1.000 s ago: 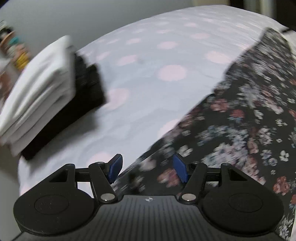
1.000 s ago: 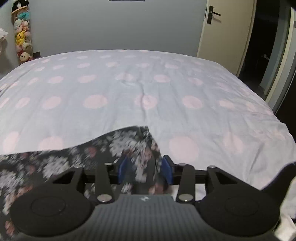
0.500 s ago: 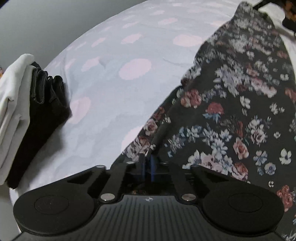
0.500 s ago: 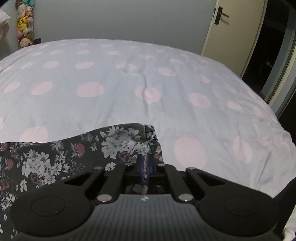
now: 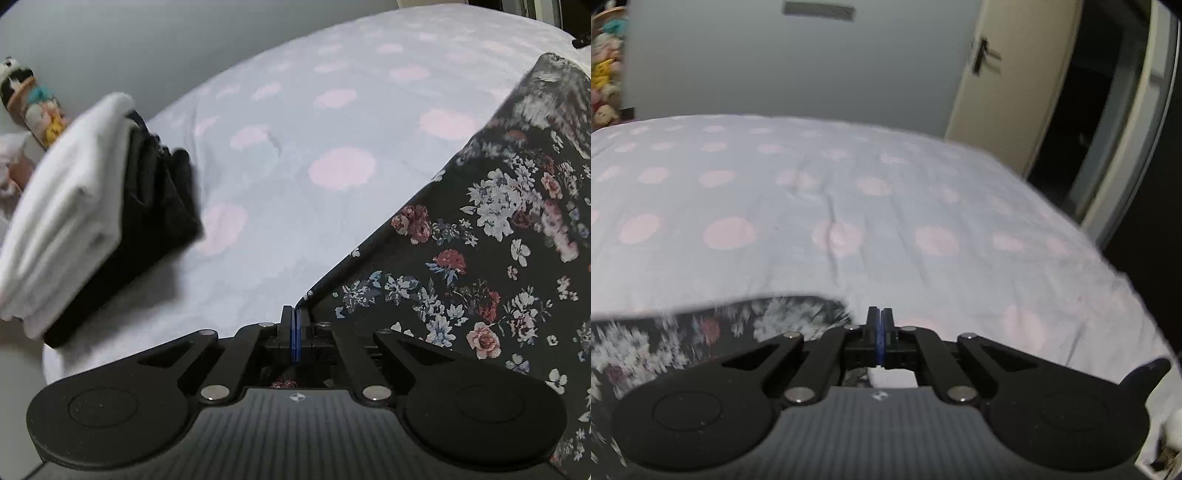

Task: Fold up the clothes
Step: 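Lay the jeans flat on the bed and open both grippers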

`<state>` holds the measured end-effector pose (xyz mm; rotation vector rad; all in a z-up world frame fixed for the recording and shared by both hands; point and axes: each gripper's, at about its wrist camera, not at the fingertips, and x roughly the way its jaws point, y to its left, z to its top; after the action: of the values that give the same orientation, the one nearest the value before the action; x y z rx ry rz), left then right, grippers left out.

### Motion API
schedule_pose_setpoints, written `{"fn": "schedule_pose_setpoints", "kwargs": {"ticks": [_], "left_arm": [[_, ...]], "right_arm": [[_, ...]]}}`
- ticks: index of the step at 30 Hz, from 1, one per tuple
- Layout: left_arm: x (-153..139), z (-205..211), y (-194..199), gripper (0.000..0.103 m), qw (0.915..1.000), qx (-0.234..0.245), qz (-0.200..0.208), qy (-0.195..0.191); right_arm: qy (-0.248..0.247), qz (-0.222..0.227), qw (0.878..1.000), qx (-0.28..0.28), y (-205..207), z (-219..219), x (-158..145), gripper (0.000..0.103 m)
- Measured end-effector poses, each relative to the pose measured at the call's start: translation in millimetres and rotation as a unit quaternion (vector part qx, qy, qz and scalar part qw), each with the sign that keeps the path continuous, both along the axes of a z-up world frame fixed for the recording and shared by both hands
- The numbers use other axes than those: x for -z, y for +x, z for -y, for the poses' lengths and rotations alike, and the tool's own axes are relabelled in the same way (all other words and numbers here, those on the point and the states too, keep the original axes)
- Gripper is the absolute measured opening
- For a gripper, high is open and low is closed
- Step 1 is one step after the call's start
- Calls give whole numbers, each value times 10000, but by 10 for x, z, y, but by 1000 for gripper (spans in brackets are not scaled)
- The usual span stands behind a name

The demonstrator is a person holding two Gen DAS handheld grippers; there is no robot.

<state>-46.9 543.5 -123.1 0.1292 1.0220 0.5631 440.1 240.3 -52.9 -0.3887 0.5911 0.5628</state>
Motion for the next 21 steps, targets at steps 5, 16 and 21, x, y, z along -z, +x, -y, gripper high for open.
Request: {"fn": "schedule_pose_setpoints", "kwargs": {"ticks": [5, 16, 21], "left_arm": [[100, -54, -6, 19, 9989, -408, 222, 33], [-249, 292, -394, 57, 9902, -997, 957, -206], [-338, 508, -696, 57, 9821, -1430, 1131, -470]], "right_arm": [[224, -327, 9991, 173, 80, 88, 105, 0], [1773, -1919, 9637, 547, -31, 804, 309, 33], [2061, -2181, 9495, 916, 34, 914, 436, 31]]}}
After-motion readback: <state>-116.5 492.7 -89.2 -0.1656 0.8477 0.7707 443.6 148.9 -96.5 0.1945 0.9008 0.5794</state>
